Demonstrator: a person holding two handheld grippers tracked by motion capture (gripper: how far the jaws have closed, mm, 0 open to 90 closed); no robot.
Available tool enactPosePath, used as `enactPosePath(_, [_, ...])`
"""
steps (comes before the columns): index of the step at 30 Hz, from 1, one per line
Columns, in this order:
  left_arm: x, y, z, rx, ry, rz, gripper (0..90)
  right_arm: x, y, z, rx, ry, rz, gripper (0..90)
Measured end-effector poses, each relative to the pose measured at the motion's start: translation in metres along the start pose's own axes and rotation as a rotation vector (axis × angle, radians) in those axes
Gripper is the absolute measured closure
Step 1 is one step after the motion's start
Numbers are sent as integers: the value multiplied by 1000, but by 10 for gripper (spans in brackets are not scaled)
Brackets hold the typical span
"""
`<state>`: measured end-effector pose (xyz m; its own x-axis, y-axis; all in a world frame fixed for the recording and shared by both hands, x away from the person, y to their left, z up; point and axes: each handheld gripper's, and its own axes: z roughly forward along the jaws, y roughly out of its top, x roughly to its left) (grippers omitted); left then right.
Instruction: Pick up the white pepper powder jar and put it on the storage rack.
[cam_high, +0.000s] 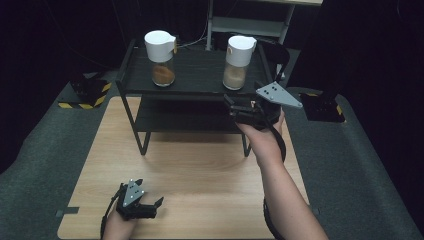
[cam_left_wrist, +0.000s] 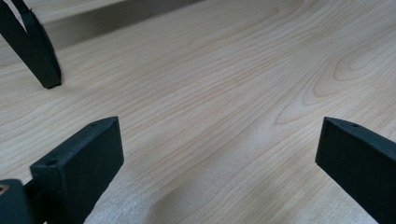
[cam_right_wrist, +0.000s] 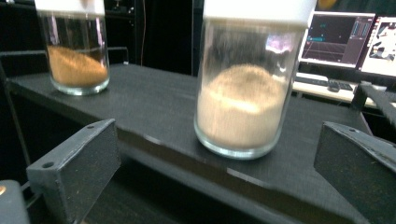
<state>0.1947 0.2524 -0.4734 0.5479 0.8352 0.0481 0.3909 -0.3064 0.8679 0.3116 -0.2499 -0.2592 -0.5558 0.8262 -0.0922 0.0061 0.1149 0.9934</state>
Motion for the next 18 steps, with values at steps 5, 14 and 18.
enactPosePath(5, [0,0,0,0,0,3,12,2,-9,-5,16,2,-24,0])
enactPosePath(14, [-1,1,0,3,4,11,12,5,-30,-16,37,11,-35,0])
enactPosePath(18, [-2,1,0,3,3,13,12,7,-40,-20,47,12,-39,0])
